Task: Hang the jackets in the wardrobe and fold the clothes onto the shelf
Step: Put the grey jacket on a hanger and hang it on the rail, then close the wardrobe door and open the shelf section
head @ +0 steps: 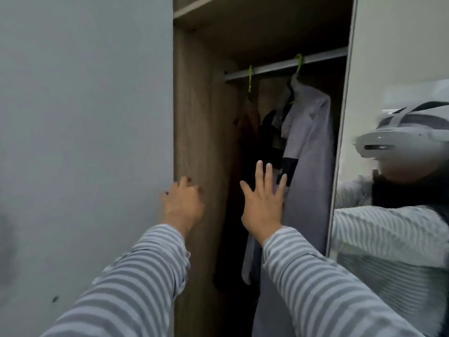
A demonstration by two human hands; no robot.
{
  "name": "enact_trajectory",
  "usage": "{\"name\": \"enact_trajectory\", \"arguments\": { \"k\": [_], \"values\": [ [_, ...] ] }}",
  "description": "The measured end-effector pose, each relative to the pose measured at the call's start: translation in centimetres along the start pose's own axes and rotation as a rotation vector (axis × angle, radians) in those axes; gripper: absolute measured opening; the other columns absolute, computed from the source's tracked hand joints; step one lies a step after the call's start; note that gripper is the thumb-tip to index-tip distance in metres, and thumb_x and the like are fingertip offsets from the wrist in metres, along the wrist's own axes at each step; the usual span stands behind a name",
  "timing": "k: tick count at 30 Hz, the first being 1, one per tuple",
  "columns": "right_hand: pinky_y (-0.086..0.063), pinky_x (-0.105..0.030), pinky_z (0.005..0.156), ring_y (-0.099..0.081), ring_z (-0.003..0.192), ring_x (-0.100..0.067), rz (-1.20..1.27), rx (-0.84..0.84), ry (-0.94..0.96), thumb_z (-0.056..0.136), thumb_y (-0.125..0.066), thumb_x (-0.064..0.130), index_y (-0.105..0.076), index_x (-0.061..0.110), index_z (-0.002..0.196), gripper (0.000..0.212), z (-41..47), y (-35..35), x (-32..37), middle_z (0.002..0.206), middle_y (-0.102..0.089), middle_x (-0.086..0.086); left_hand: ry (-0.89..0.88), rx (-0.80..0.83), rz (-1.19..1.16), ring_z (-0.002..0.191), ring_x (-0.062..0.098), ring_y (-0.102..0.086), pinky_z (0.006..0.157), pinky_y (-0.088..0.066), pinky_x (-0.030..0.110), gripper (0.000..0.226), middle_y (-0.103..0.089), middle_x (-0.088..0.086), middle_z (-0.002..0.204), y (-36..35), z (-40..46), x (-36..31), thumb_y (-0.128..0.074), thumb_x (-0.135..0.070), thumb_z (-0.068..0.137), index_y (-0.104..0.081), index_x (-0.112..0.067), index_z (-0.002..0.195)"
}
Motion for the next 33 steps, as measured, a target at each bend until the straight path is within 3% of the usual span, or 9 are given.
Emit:
{"name": "enact_trajectory", "arguments": {
  "k": [8,14,17,19,21,23,25,28,33],
  "values": [
    [0.009,-0.064,0.112,0.018,0.145,-0.036,0.310,0.145,0.247,0.087,-0.052,0.022,-0.031,0.029,0.143,0.061,-3.4,1.3,12.1,0.158,0.017,-0.015,0.369,-0.137,0.172,0.136,0.023,-0.028,0.106,-0.031,0.045,0.042,-0.026,0.001,0.150,5.0,-9.6,13.7,-0.048,-0.021,0.086,-0.053,-0.028,0.128],
    [0.011,-0.060,0.113,0.019,0.145,-0.033,0.505,0.183,0.483,0.091,-0.046,0.024,-0.024,0.030,0.146,0.060,-5.8,5.5,23.1,0.159,0.017,-0.012,0.593,-0.294,0.321,0.123,0.030,-0.034,0.096,-0.038,0.042,0.052,-0.029,0.006,0.139,10.0,-15.8,21.7,-0.054,-0.019,0.080,-0.044,-0.022,0.130],
    [0.007,-0.059,0.115,0.015,0.146,-0.030,0.664,0.176,0.548,0.095,-0.043,0.033,-0.025,0.029,0.146,0.054,-6.6,8.3,27.5,0.160,0.012,-0.009,0.639,-0.452,0.252,0.119,0.035,-0.038,0.097,-0.039,0.044,0.058,-0.034,0.012,0.134,12.0,-17.9,24.4,-0.055,-0.013,0.076,-0.040,-0.013,0.132],
    [0.002,-0.058,0.116,0.012,0.147,-0.029,0.759,0.164,0.567,0.096,-0.041,0.038,-0.023,0.028,0.147,0.054,-7.1,10.0,30.1,0.160,0.009,-0.008,0.650,-0.532,0.080,0.122,0.036,-0.040,0.101,-0.036,0.043,0.062,-0.037,0.018,0.134,12.5,-18.8,26.6,-0.057,-0.009,0.078,-0.035,-0.005,0.136],
    [-0.003,-0.057,0.116,0.009,0.147,-0.029,0.851,0.158,0.559,0.097,-0.040,0.039,-0.018,0.027,0.149,0.057,-7.4,11.7,32.2,0.160,0.009,-0.007,0.630,-0.503,-0.181,0.125,0.034,-0.043,0.103,-0.035,0.038,0.064,-0.041,0.020,0.135,12.4,-19.0,28.2,-0.060,-0.012,0.085,-0.029,0.000,0.140],
    [-0.006,-0.056,0.117,0.007,0.147,-0.030,0.952,0.160,0.525,0.097,-0.040,0.039,-0.015,0.026,0.150,0.060,-7.5,13.3,33.8,0.160,0.011,-0.007,0.605,-0.363,-0.360,0.121,0.031,-0.052,0.096,-0.041,0.033,0.059,-0.050,0.017,0.133,11.7,-19.0,28.9,-0.060,-0.017,0.091,-0.031,-0.001,0.139],
    [-0.012,-0.057,0.116,0.005,0.147,-0.031,1.025,0.141,0.474,0.096,-0.043,0.040,-0.013,0.023,0.150,0.064,-7.2,14.8,35.1,0.160,0.013,-0.008,0.614,-0.292,-0.359,0.105,0.027,-0.058,0.082,-0.042,0.030,0.042,-0.058,0.014,0.126,11.0,-19.1,29.5,-0.056,-0.019,0.094,-0.042,-0.002,0.129],
    [-0.022,-0.061,0.111,0.009,0.145,-0.035,1.120,0.147,0.364,0.090,-0.050,0.052,-0.004,0.026,0.151,0.080,-7.1,16.2,36.5,0.158,0.018,-0.007,0.645,-0.347,-0.362,0.083,0.020,-0.052,0.070,-0.036,0.028,0.013,-0.064,0.008,0.107,10.7,-19.5,30.0,-0.053,-0.017,0.095,-0.049,-0.011,0.105],
    [-0.032,-0.064,0.104,0.021,0.144,-0.036,1.175,0.202,0.217,0.083,-0.060,0.054,0.013,0.027,0.150,0.103,-7.9,17.1,37.9,0.155,0.030,-0.005,0.589,-0.338,-0.285,0.078,0.027,-0.054,0.064,-0.033,0.030,0.012,-0.061,0.005,0.088,11.2,-20.4,29.3,-0.051,-0.022,0.094,-0.045,-0.011,0.095]
  ]
}}
Point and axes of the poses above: each hand's wrist, its own z-axis towards the middle knuckle, its own y-axis out of the back of the hand, x = y × z, the point moved 3 cm from there along z, towards the middle knuckle
